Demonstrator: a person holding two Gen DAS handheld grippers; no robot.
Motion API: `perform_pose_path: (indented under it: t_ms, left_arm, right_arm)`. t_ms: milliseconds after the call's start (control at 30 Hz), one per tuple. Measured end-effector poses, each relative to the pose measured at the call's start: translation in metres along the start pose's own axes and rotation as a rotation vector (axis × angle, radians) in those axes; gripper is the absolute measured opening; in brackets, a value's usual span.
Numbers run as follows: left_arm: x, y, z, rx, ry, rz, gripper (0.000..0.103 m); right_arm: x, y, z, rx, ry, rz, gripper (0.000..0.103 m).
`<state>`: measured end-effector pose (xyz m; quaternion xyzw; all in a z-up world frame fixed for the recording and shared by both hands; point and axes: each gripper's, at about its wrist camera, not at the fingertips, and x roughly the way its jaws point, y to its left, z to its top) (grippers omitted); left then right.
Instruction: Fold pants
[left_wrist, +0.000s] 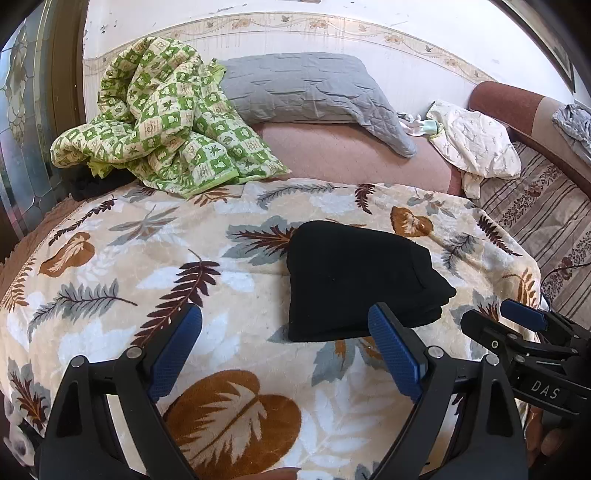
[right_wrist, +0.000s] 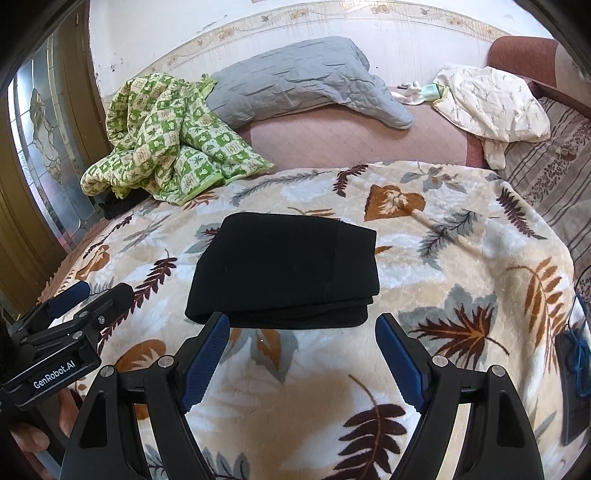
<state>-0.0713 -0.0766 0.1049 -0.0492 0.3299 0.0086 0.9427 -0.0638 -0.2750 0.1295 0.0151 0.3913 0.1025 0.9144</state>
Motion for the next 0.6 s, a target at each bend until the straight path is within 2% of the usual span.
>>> perform_pose_path:
  t_ms: [600]
  left_arm:
    - [-0.004,-0.005,-0.007,0.022,-0.01,-0.017,0.094]
  right_arm:
    - [-0.005,-0.011,-0.006,0.019,0.002,-0.016,0.083]
